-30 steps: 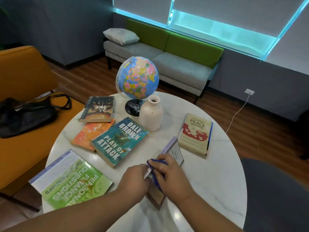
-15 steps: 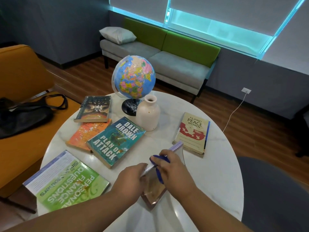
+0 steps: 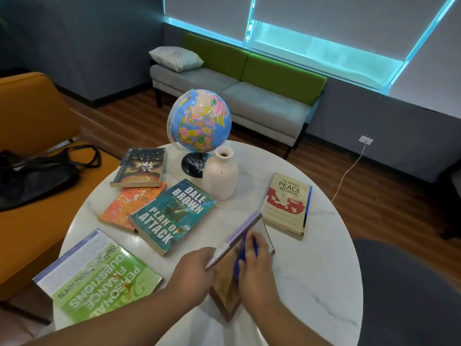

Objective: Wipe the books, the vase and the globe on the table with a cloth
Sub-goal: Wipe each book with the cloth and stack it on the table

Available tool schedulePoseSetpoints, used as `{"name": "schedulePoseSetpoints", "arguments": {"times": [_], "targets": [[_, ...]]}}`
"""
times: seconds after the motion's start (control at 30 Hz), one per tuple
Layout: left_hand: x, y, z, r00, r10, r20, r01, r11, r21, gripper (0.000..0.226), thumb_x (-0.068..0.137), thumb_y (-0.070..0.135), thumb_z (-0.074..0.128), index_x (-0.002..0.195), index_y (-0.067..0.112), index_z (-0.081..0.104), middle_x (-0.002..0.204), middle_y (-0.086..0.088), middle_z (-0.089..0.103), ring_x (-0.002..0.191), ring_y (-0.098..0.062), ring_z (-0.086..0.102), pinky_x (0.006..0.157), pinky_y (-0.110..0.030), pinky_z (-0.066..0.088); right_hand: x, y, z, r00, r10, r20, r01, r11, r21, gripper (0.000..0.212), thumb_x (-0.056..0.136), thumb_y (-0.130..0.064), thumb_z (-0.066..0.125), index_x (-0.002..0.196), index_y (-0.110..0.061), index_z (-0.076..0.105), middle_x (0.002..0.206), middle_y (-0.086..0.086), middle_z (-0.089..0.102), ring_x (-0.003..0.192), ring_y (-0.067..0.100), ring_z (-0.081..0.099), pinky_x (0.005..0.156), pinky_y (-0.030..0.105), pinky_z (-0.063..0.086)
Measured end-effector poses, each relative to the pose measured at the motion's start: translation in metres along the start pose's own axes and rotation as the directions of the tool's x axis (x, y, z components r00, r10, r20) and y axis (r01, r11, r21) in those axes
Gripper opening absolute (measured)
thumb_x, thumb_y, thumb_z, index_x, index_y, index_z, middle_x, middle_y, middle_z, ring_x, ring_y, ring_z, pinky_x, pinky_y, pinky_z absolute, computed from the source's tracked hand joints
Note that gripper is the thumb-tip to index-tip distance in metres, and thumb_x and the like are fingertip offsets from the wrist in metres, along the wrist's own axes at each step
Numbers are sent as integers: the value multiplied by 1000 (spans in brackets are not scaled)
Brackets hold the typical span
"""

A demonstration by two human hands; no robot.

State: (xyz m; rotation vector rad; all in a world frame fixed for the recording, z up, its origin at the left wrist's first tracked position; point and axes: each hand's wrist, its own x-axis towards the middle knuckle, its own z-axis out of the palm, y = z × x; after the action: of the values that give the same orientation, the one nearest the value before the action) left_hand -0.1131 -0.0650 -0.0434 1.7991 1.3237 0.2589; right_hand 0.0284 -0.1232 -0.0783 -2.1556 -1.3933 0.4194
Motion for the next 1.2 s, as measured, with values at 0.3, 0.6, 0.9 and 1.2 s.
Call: {"name": "schedulePoseSetpoints", "arguments": {"times": [0.3, 0.6, 0.9, 1.2], "targets": [[-6, -6, -11, 968, -155, 200, 239, 819, -521, 23, 92, 3, 59, 113, 12, 64, 95, -13, 71, 74, -25, 71, 60, -33, 58, 8, 25, -26, 1000, 3, 16, -2, 1000, -25, 37, 98, -26, 46, 132, -39, 42, 137, 2, 41, 119, 17, 50, 90, 28, 49], [4, 18, -15, 978, -91, 186, 201, 636, -745, 20, 99, 9, 48, 112, 11, 63, 85, -15, 70, 70, -25, 66, 70, -39, 59, 2, -29, -36, 951, -303, 62, 308, 913, -268, 51, 90, -36, 28, 135, -35, 52, 127, -6, 51, 109, 24, 46, 91, 37, 51], [10, 11, -24, 992, -115, 53, 108, 538, -836, 21, 99, 9, 48, 112, 17, 63, 94, -10, 71, 82, -23, 67, 77, -42, 58, -8, 6, -51, 986, 158, -50, -130, 924, 359, 28, 88, -15, 60, 73, -37, 71, 86, -17, 62, 87, 7, 61, 81, 29, 53], [15, 14, -17, 981, -101, 169, 196, 509, -838, 20, 101, 11, 45, 114, 13, 59, 94, -14, 73, 80, -23, 72, 73, -36, 60, -21, 4, -67, 769, 275, 577, -628, 491, 604, 22, 94, -22, 59, 114, -19, 66, 106, 5, 73, 101, 21, 69, 101, 39, 47]]}}
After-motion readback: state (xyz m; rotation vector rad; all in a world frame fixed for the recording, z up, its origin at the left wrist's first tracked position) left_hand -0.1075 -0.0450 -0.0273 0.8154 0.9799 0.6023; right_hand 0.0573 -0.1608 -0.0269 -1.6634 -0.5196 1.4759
